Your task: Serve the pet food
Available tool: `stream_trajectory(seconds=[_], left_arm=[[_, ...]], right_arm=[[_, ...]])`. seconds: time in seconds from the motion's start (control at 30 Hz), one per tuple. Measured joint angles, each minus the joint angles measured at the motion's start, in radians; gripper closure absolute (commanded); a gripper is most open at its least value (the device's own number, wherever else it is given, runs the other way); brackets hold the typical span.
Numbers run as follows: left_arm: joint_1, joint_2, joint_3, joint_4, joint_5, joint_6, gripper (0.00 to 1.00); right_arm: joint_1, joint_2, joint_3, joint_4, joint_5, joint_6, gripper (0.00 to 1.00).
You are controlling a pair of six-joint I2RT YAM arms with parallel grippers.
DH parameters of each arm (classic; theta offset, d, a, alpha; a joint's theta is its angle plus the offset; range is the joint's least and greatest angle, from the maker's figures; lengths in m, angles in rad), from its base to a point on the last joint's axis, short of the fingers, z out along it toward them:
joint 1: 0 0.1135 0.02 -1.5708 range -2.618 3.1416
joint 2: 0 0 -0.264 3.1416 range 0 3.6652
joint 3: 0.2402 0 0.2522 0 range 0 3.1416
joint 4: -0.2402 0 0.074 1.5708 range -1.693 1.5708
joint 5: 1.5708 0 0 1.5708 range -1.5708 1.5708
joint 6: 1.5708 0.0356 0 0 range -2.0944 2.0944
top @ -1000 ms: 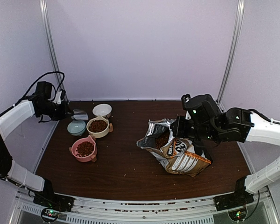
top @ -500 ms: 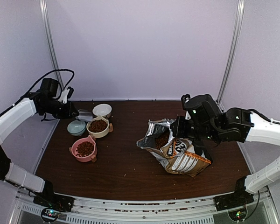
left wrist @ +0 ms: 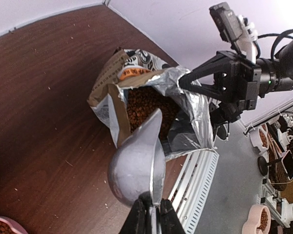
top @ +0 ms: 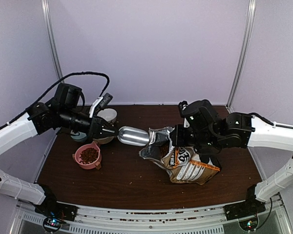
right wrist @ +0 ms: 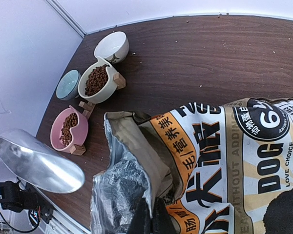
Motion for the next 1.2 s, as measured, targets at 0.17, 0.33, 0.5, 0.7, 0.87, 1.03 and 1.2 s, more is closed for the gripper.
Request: stream_trajectory(seconds=[0.17,0.33,0.5,0.7,0.87,1.03,1.2], left_arm=[[-0.060,0.050,-0.054,0.031,-0.043,-0.060,1.00],[-0.146,0.163,-0.061,0.087,-0.139,-0.133,1.00],[-0.277,0.396,0.008,0.149,-0.298,-0.227,1.00],[-0.324,0.594,0.109,0.250,-0.328,-0.279,1.00],[-0.323,0.629,0.112,0.356,-0.285,-0.301,1.00],[-0.318,0.611,0.066,0.520,-0.215,-0.349,1.00],[-0.291,0.529,-0.064,0.683,-0.141,-0.445,1.00]], right_arm=[[0.021,0.038,0.015,0.012,-0.007,-0.002,1.00],[0.040,0.078,0.043,0.013,-0.005,-0.014,1.00],[0.056,0.114,0.061,0.009,-0.002,-0.017,1.00],[0.060,0.117,0.062,-0.004,0.010,-0.016,1.00],[0.057,0.098,0.055,-0.030,0.038,-0.010,1.00],[0.045,0.041,0.028,-0.043,0.055,0.009,1.00],[0.029,0.004,0.001,-0.042,0.055,0.020,1.00]])
